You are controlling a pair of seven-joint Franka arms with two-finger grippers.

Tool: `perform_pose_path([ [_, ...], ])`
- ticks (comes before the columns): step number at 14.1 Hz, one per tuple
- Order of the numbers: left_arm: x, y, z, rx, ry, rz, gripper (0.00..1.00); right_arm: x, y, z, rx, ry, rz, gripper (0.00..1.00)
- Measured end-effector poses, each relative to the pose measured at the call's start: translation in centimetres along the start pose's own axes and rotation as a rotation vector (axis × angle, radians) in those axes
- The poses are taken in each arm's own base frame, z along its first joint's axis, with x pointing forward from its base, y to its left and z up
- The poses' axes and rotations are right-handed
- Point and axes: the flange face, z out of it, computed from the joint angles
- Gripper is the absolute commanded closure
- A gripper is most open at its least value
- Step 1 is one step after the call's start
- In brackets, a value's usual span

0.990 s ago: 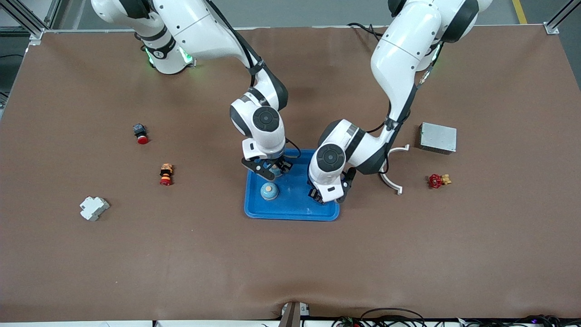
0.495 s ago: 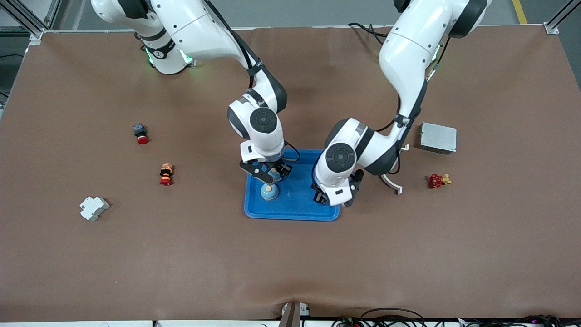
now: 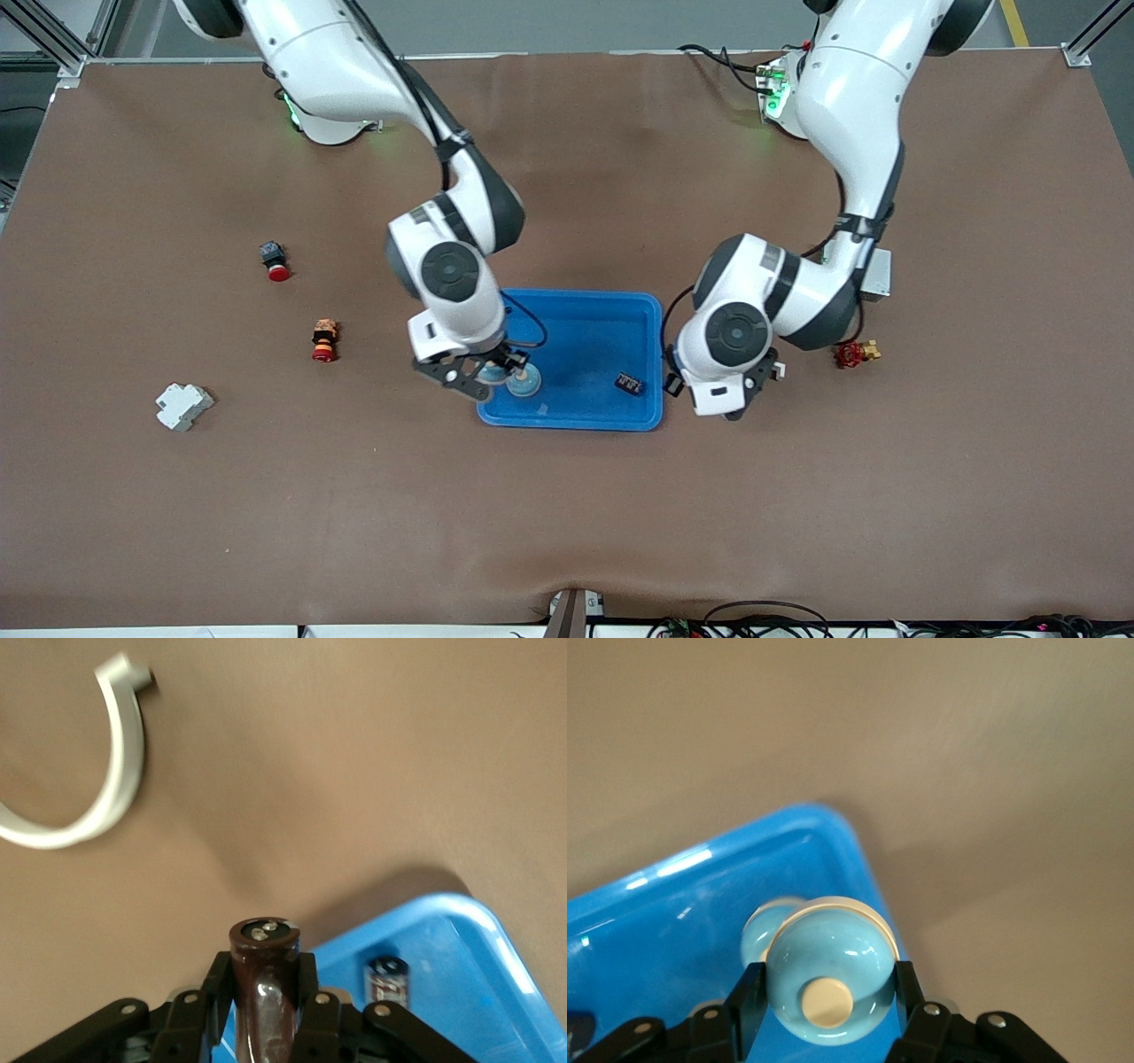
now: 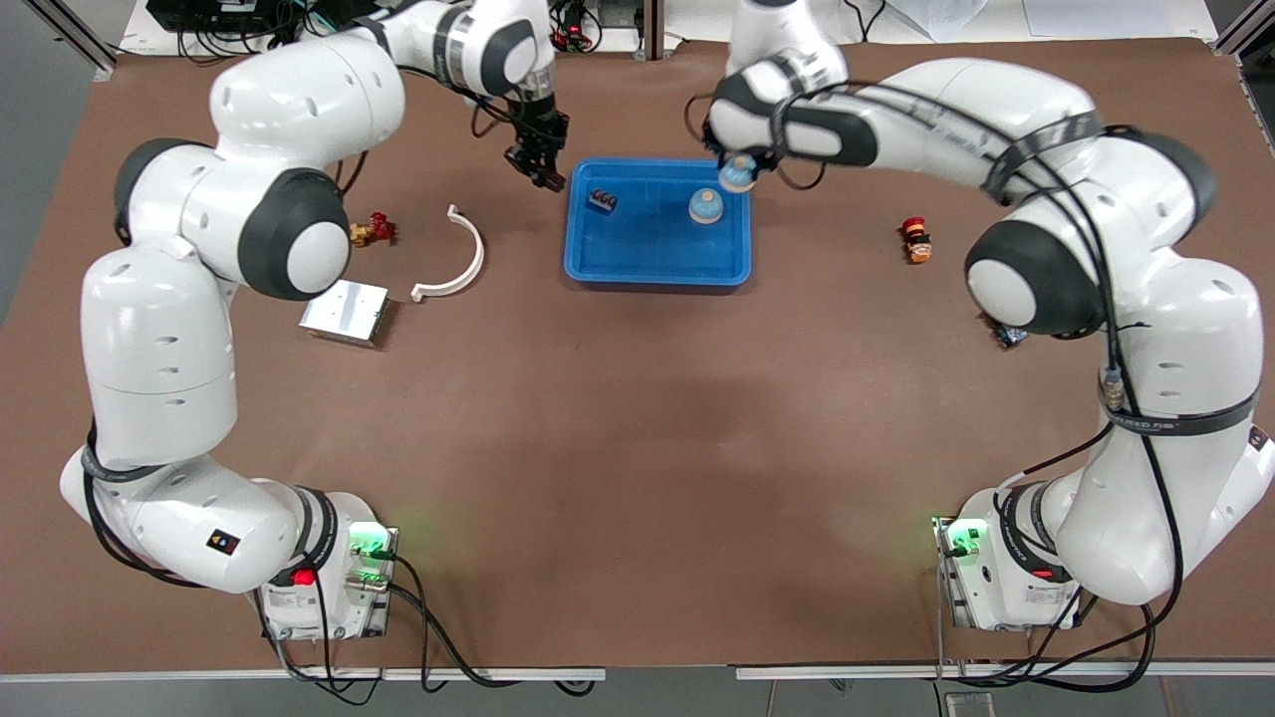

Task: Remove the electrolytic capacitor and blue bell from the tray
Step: 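Carry the bell toward the white block while the left gripper carries the capacitor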

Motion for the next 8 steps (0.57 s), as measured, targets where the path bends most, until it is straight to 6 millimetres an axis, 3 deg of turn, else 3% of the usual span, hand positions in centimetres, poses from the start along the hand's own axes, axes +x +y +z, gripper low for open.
perform_pose_path([
  [3,4.0,-1.5,-1.8,0.015,0.028,0.065,1.00,5.8,5.8,-1.9,-0.008,-0.030,-0.079,1.00],
  [8,10.2,-5.9,-4.0,0.041,0.041,0.226,1.00,12.7,14.0,-1.2,-0.014,-0.048,-0.219,1.00],
])
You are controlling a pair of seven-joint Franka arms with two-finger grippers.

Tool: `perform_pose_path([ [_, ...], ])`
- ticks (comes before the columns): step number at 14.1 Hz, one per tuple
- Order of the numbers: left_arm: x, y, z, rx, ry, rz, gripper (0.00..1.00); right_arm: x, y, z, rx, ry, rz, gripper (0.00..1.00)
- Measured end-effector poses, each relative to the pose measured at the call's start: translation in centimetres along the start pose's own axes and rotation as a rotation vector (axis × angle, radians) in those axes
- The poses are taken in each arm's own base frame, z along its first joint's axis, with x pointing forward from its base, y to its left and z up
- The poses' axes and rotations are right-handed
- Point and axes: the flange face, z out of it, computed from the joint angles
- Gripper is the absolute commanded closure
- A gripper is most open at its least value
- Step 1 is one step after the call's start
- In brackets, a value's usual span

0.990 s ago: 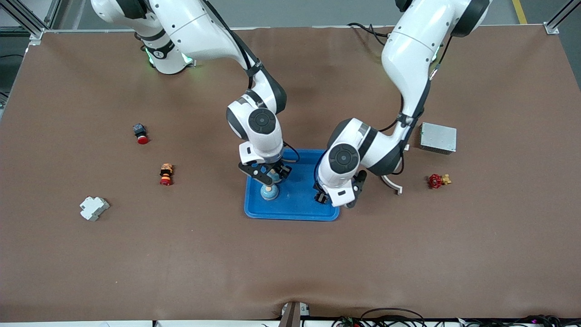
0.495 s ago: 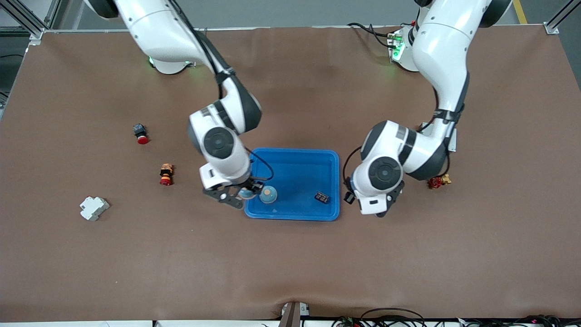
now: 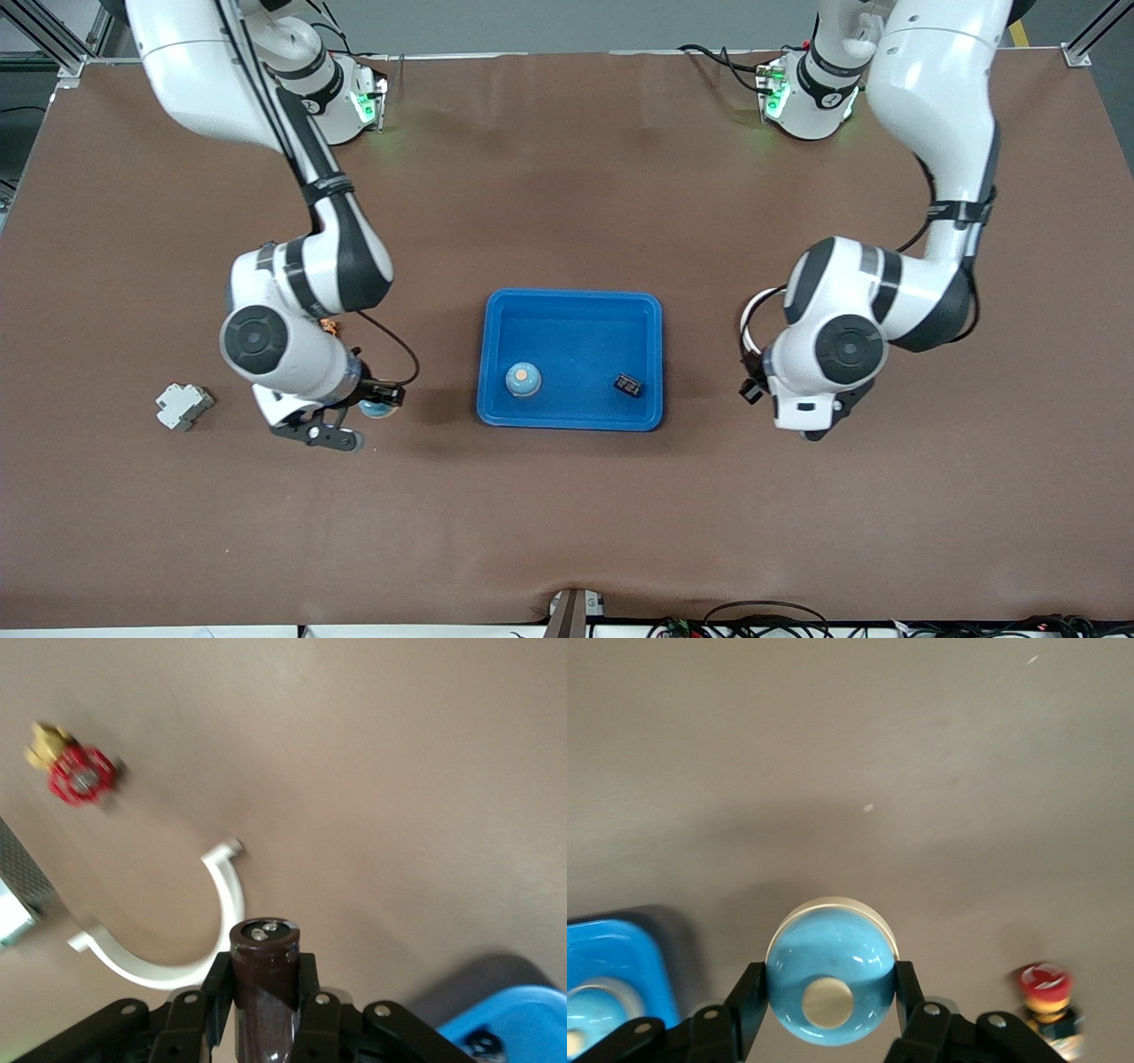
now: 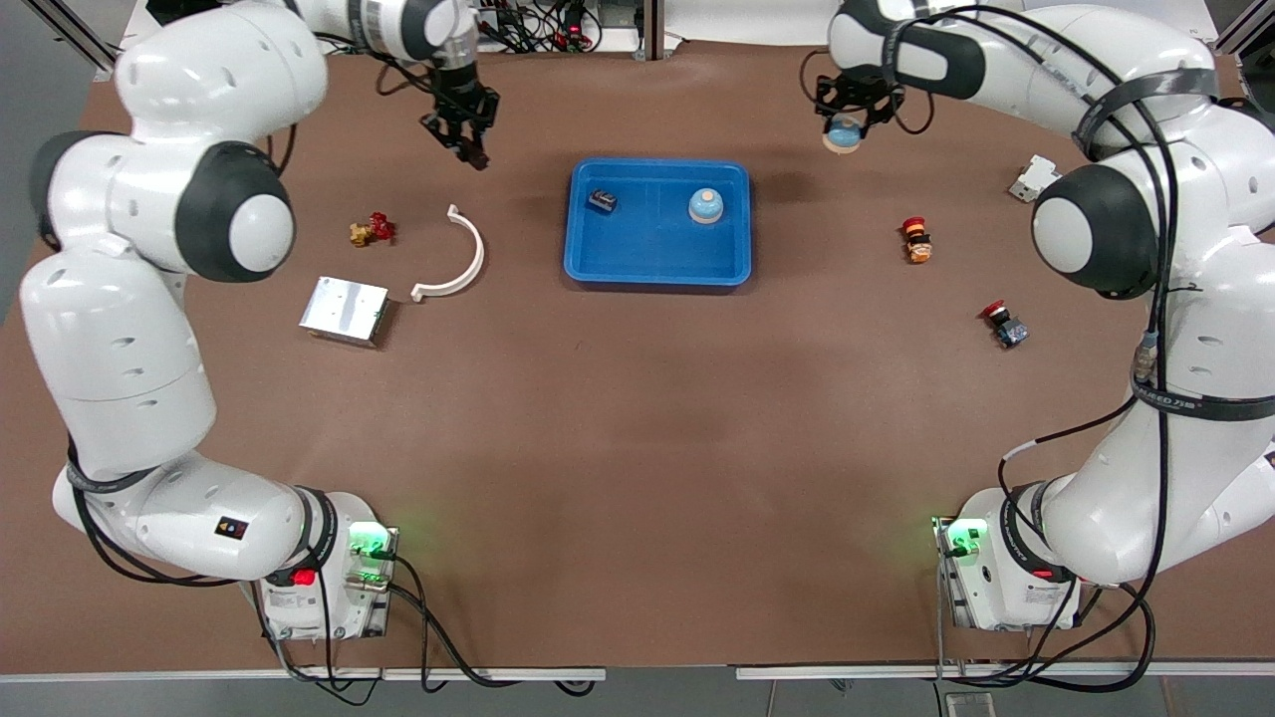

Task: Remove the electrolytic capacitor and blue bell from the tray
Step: 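Carry the bell toward the white block while the left gripper carries the capacitor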

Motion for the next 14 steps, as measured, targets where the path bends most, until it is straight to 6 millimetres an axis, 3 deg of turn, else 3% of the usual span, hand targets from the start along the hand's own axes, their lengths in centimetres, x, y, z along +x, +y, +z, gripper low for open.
perform_pose_path([
  [3,4.0,-5.1,-0.5,0.010,-0.009,0.122,1.00,1.3,4.8,0.7,-0.004,-0.019,-0.058,1.00],
  [7,9.5,-11.0,-0.4,0.027,-0.008,0.264,1.00,1.8,13.1,1.6,0.004,-0.026,-0.131,1.00],
  [11,14.5,-16.2,0.4,0.053,0.016,0.356,1.00,1.2,21.1,5.2,0.008,0.019,-0.213,1.00],
  [14,17.2,-18.4,2.2,0.038,0.047,0.396,1.00,0.5,23.6,7.0,0.003,0.036,-0.230,1.00],
])
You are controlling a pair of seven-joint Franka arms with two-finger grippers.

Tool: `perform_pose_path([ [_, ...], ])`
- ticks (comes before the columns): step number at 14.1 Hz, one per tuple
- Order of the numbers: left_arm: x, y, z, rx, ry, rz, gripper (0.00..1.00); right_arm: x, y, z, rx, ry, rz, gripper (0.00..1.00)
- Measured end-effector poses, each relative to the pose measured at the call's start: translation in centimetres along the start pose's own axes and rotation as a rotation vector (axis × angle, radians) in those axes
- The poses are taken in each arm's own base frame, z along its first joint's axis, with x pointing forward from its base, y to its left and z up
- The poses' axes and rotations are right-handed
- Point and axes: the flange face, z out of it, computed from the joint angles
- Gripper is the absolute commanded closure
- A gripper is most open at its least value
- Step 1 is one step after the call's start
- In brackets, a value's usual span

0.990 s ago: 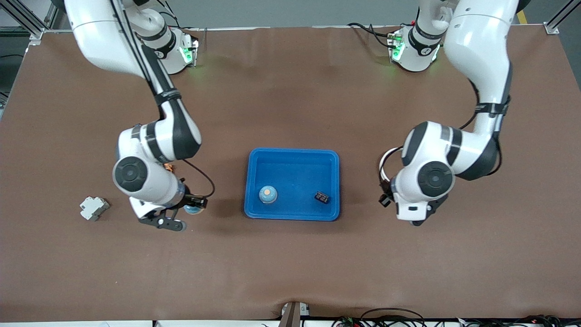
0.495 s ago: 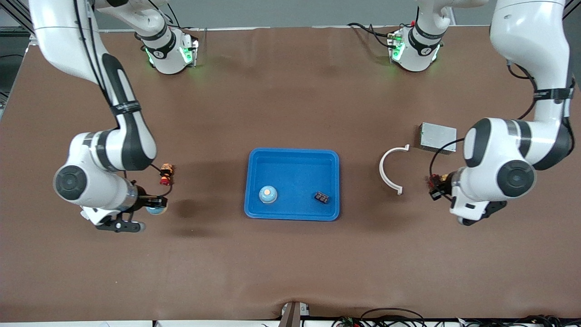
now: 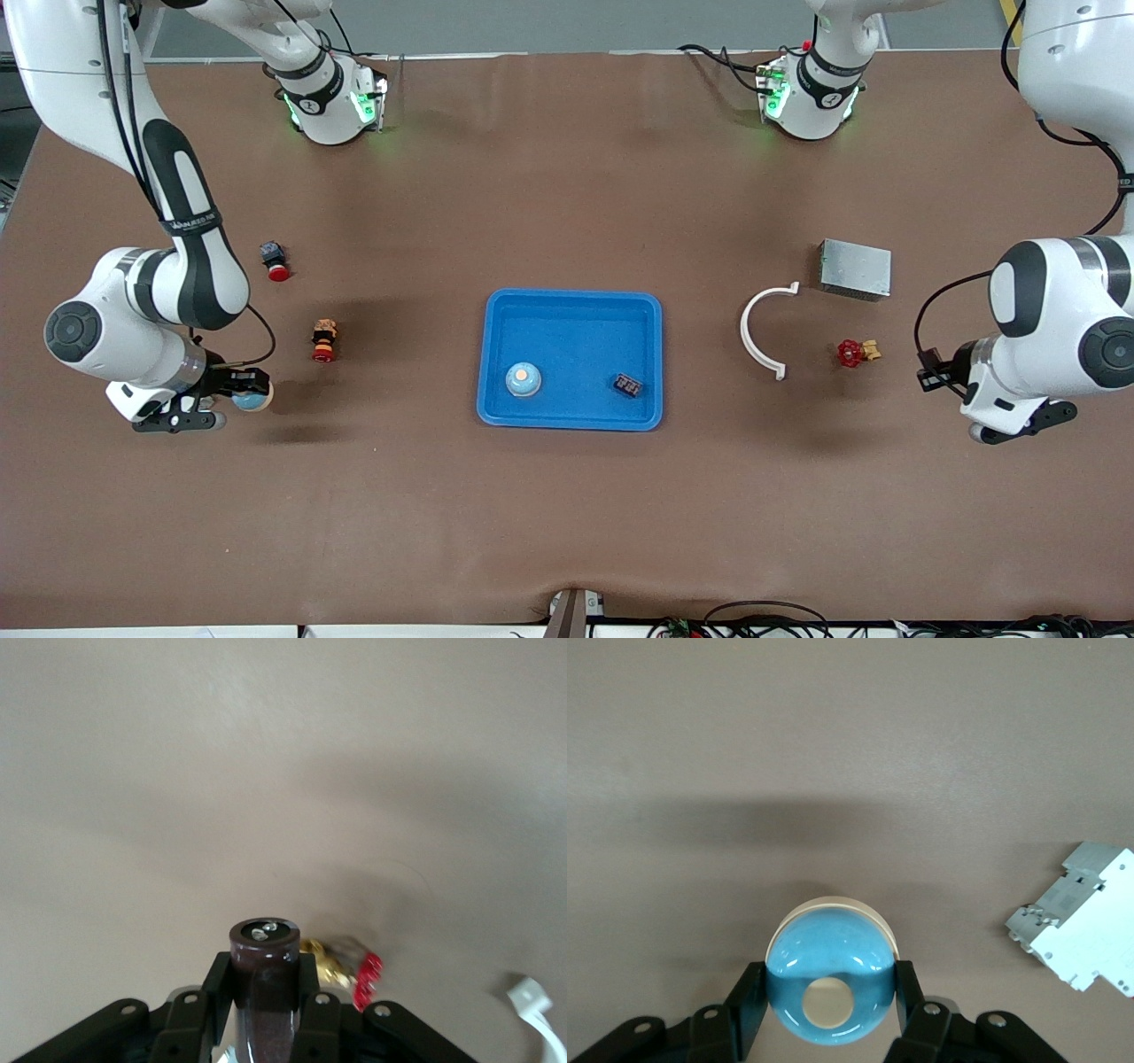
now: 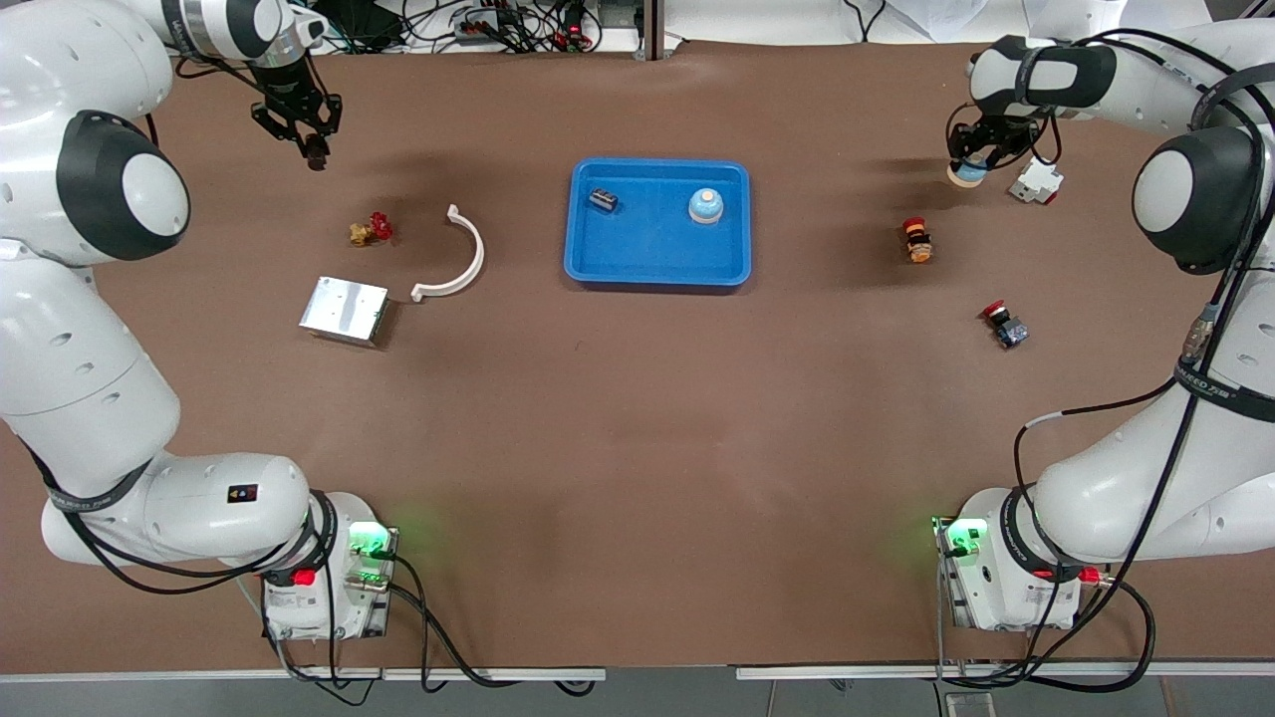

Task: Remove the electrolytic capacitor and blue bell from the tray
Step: 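Carry the bell toward the white block while the left gripper carries the capacitor, then set the bell by the white block while the left gripper sets the capacitor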

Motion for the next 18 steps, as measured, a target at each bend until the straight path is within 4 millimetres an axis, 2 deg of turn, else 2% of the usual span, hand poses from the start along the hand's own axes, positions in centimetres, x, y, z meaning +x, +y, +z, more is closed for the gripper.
perform_pose_path([
  [4,1.2,-0.7,4.0,0.005,0.065,0.024,1.00,-0.7,1.5,0.8,-0.005,0.015,-0.008,1.00],
  [8,0.8,-1.1,7.5,-0.015,0.094,0.025,1.00,-0.9,1.9,1.7,-0.010,0.031,-0.005,1.00],
  [12,0.5,-0.6,9.9,-0.004,0.069,0.079,1.00,-1.0,1.6,3.1,0.002,0.031,0.005,1.00],
  [15,0.3,-0.6,10.7,0.000,0.056,0.128,1.00,-1.0,1.4,4.2,0.001,0.038,0.004,1.00],
  [18,0.1,-1.3,11.6,0.001,0.039,0.171,1.00,-1.0,1.4,5.0,-0.002,0.042,0.004,1.00],
])
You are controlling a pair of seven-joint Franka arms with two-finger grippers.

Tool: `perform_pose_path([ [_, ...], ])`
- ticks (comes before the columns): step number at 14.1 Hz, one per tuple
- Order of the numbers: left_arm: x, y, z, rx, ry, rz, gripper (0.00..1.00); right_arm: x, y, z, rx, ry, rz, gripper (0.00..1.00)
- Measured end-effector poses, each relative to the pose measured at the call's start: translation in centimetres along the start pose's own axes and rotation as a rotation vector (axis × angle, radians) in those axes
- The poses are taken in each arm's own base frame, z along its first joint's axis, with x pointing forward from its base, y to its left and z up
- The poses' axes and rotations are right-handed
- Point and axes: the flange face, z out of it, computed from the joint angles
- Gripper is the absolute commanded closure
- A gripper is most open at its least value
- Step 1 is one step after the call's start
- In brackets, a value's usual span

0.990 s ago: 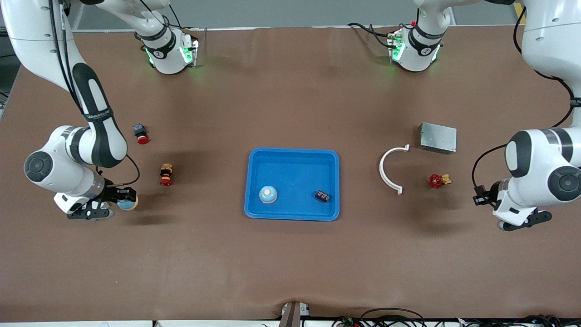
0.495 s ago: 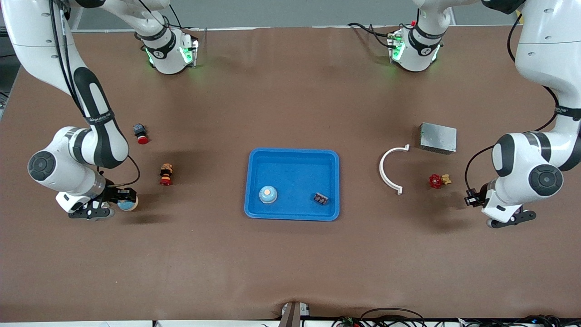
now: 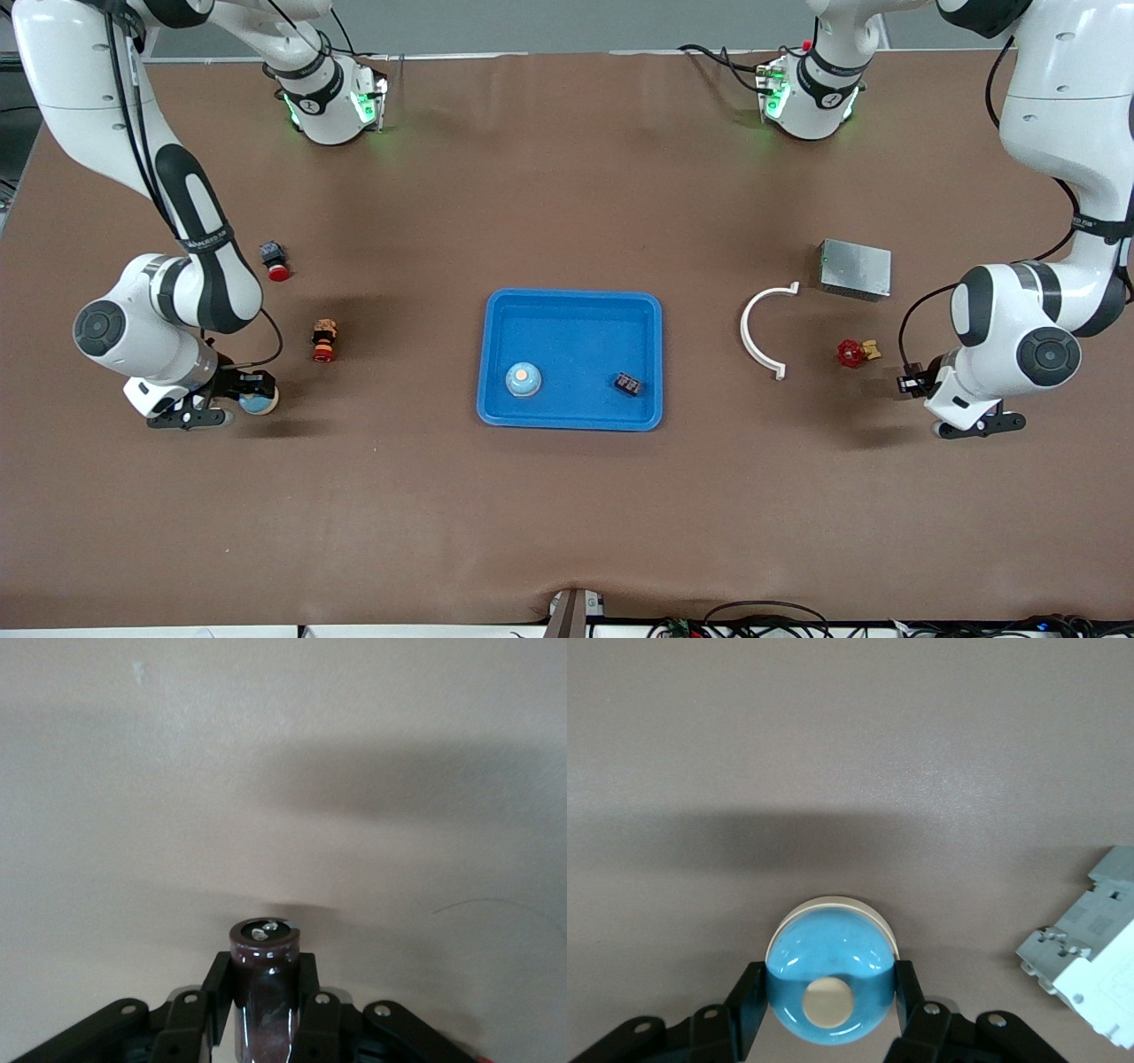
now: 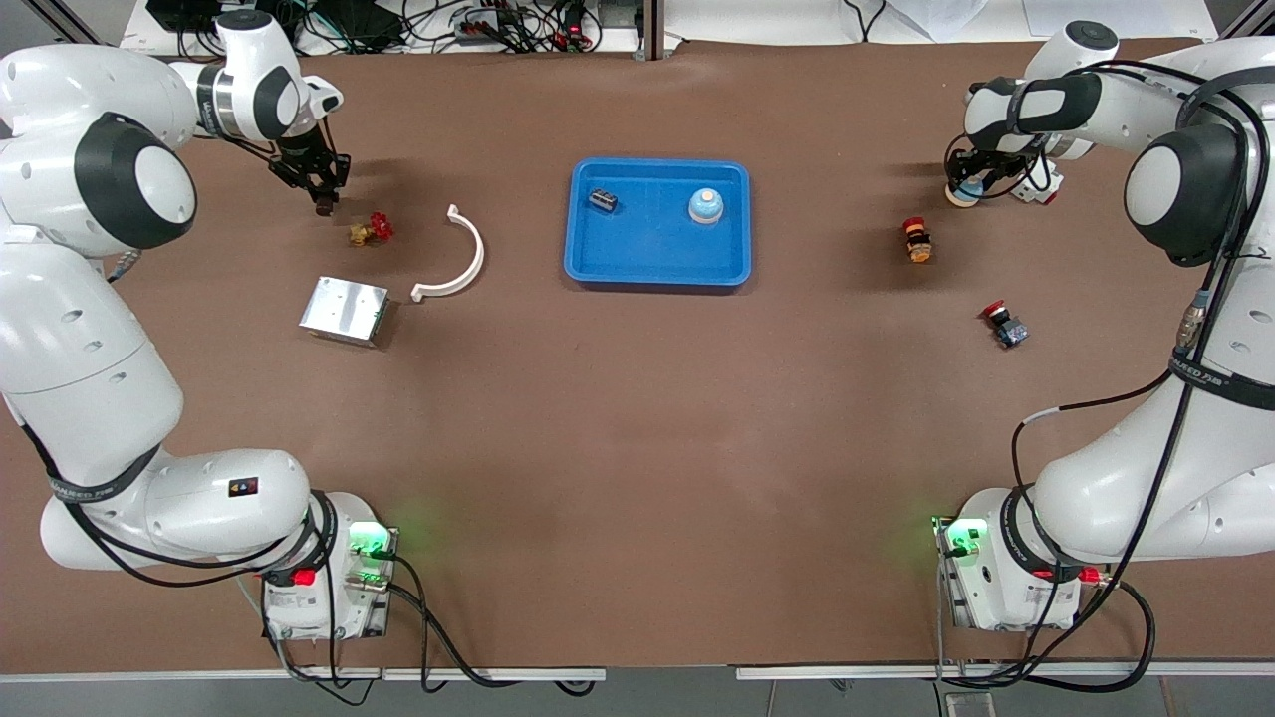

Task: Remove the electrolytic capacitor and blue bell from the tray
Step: 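Set the bell by the white block while the left gripper sets the capacitor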

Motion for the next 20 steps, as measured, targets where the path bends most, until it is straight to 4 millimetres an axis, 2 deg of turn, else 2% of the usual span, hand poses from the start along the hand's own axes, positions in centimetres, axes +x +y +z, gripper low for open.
perform_pose_path([
  [3,-0.1,-0.2,0.9,-0.003,-0.005,0.004,1.00,0.0,0.0,0.3,-0.001,0.002,0.000,1.00],
  [5,-0.1,0.2,1.6,-0.006,-0.007,0.009,0.98,0.0,0.0,0.3,-0.001,0.002,0.000,0.01],
  [7,-0.1,0.2,1.8,-0.007,-0.008,0.010,0.96,0.0,0.0,0.3,0.000,0.002,0.002,0.00],
  [8,-0.1,0.2,1.8,-0.007,-0.007,0.010,0.90,0.0,0.0,0.4,0.000,0.002,0.002,0.00],
  [9,-0.1,0.2,1.8,-0.007,-0.007,0.010,0.79,0.0,0.0,0.4,0.000,0.002,0.002,0.00],
  [10,-0.1,0.2,1.8,-0.007,-0.007,0.010,0.57,0.0,0.0,0.4,0.000,0.002,0.002,0.00],
  [11,-0.1,0.2,1.8,-0.007,-0.007,0.010,0.26,0.0,0.0,0.4,0.000,0.002,0.002,0.00],
  [12,-0.1,0.2,1.8,-0.008,-0.007,0.010,0.00,0.0,-0.1,0.4,0.000,0.003,0.002,0.00],
  [14,-0.1,0.2,1.8,-0.008,-0.005,0.010,0.00,0.4,-0.2,0.0,0.001,0.012,-0.002,0.00],
  [16,0.0,0.2,1.6,-0.008,-0.001,0.009,0.00,1.4,-1.3,-1.3,0.011,0.005,-0.020,0.00],
  [18,0.1,0.1,1.0,-0.007,0.004,0.007,0.00,2.8,-3.3,-4.4,0.030,-0.025,-0.031,0.00],
  [20,0.1,-0.2,-0.4,-0.002,0.001,0.003,0.00,4.1,-5.4,-7.6,0.041,-0.040,0.001,0.00],
])
